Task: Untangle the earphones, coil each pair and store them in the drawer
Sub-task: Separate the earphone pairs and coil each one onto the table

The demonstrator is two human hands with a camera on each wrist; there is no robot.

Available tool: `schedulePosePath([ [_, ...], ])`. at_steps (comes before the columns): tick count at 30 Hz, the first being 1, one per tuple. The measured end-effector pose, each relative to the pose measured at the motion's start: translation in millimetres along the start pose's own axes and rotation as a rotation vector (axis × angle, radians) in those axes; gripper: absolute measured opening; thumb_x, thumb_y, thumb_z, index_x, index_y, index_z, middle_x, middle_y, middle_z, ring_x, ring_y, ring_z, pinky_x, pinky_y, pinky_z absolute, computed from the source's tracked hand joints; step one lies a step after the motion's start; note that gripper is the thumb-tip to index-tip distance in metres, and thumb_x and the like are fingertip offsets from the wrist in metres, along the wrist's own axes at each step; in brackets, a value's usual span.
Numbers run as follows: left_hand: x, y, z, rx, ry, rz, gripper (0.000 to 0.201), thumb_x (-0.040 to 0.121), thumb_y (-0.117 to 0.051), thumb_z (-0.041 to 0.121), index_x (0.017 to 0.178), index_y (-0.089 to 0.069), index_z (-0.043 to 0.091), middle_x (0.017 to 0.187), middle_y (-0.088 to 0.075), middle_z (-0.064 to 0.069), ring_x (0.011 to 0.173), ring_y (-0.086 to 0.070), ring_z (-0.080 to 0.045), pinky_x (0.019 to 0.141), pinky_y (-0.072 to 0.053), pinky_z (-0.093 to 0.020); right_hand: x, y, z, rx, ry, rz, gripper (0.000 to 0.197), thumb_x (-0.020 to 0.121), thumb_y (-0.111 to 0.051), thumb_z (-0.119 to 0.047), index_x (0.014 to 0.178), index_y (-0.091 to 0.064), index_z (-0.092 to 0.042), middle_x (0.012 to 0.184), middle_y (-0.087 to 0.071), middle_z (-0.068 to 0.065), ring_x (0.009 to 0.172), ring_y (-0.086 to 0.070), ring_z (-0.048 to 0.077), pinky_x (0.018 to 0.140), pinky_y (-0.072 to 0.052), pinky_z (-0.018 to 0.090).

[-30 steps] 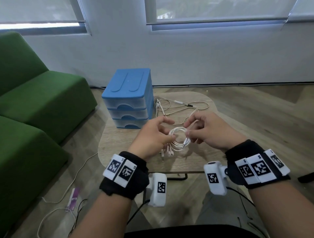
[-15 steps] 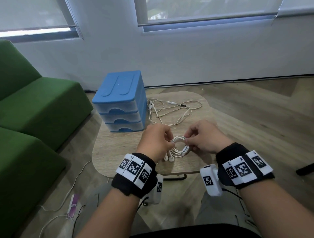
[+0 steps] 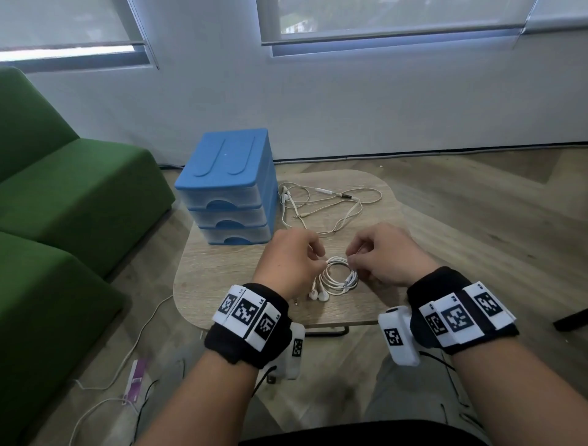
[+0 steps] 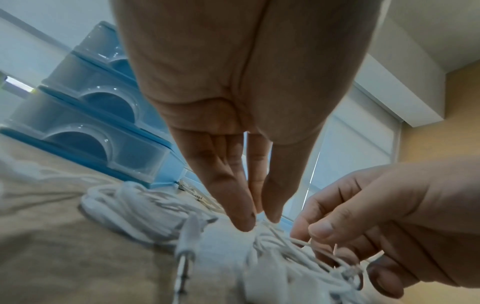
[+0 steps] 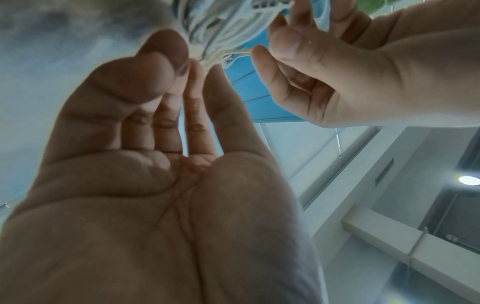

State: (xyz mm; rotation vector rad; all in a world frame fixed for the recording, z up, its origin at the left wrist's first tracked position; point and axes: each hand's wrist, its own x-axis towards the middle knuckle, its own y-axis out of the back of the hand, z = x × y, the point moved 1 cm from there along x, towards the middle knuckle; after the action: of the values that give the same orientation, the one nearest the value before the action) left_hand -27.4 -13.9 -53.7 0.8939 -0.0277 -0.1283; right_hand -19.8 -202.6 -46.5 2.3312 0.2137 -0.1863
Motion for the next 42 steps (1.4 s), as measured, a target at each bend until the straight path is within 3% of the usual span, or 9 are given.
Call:
schedulePosePath([
  [5,5.7,22.3,-1.6,-0.017,-0.015,-0.043,0.005,0.092,-0.077,0.029,0.091,-0.075,0.025,0.078,-0.073,0.007,0.070,-0.071,-0.010,0.067,-0.060,-0.031,15.2,13.1,-18.1,-0.170,0.157,-0.096,0.009,0.090,-0.072,-0.015,0.095,-0.072,-0.022,0.080,-0.069,-0.006,0.068,-0.064,0.010,0.064,-0.048,0.023],
  [10,21.9,53.7,-11.7,0.091,-0.017,-0.111,0.013,0.095,-0.072,0.035,0.107,-0.072,0.031,0.082,-0.072,0.010,0.076,-0.070,-0.009,0.081,-0.062,-0.038,60.3,14.1,-28.5,-0.494,0.201,-0.138,0.041,0.089,-0.068,-0.013,0.127,-0.061,-0.027,0.100,-0.056,-0.005,0.095,-0.058,0.018,0.082,-0.042,0.026],
  [15,25.2,67.7,-11.2,0.204,-0.030,-0.164,0.034,0.096,-0.071,0.038,0.129,-0.068,0.029,0.086,-0.065,0.009,0.085,-0.069,-0.016,0.091,-0.060,-0.041,91.5,12.4,-29.0,-0.842,0.184,-0.106,0.022,0.079,-0.075,-0.020,0.090,-0.058,-0.029,0.102,-0.065,-0.005,0.094,-0.064,0.024,0.086,-0.056,0.037],
  [22,30.2,64.6,10.6,0.283,-0.198,0.003,0.062,0.100,-0.058,0.049,0.154,-0.032,0.038,0.082,-0.069,0.002,0.080,-0.067,-0.025,0.080,-0.059,-0.049,72.1,48.0,-66.5,-0.503,0.512,0.002,0.010,0.093,-0.070,-0.032,0.089,-0.061,-0.032,0.111,-0.051,-0.002,0.102,-0.046,0.020,0.094,-0.040,0.039],
  [24,34.5,64.0,19.6,0.246,-0.214,0.059,0.054,0.101,-0.055,0.049,0.150,-0.036,0.037,0.083,-0.070,0.001,0.082,-0.068,-0.025,0.079,-0.059,-0.049,66.6,60.6,-81.3,-0.386,0.625,0.010,0.008,0.094,-0.071,-0.026,0.090,-0.063,-0.024,0.100,-0.062,-0.002,0.092,-0.054,0.018,0.087,-0.045,0.036],
  [27,41.7,74.7,32.3,0.180,-0.215,0.211,0.015,0.102,-0.054,0.045,0.111,-0.058,0.033,0.079,-0.070,0.004,0.082,-0.068,-0.025,0.075,-0.057,-0.045,60.1,81.5,-99.4,-0.292,0.685,0.070,0.007,0.095,-0.069,-0.023,0.090,-0.068,-0.019,0.076,-0.072,-0.007,0.069,-0.061,0.006,0.068,-0.047,0.022],
  [29,43.3,85.3,41.4,0.225,-0.229,0.319,0.018,0.103,-0.052,0.044,0.097,-0.059,0.028,0.076,-0.067,0.000,0.078,-0.064,-0.029,0.068,-0.053,-0.043,58.6,92.1,-104.8,-0.262,0.683,0.095,0.007,0.096,-0.068,-0.023,0.092,-0.071,-0.018,0.073,-0.074,-0.009,0.069,-0.065,0.002,0.068,-0.045,0.016],
  [36,50.0,123.8,58.2,0.242,-0.273,0.433,0.022,0.104,-0.052,0.041,0.093,-0.062,0.026,0.077,-0.064,-0.003,0.074,-0.062,-0.029,0.065,-0.048,-0.039,63.1,111.8,-83.0,0.003,0.579,0.031,0.012,0.097,-0.068,-0.016,0.091,-0.070,-0.006,0.075,-0.076,0.009,0.074,-0.074,0.030,0.074,-0.058,0.041],
  [42,50.2,128.8,60.4,0.175,-0.297,0.461,0.023,0.103,-0.054,0.037,0.087,-0.062,0.024,0.070,-0.056,0.004,0.078,-0.059,-0.030,0.073,-0.053,-0.047,64.4,106.6,-57.3,0.154,0.408,-0.091,0.005,0.097,-0.067,-0.007,0.094,-0.068,-0.003,0.084,-0.070,0.011,0.075,-0.072,0.014,0.072,-0.055,0.028],
])
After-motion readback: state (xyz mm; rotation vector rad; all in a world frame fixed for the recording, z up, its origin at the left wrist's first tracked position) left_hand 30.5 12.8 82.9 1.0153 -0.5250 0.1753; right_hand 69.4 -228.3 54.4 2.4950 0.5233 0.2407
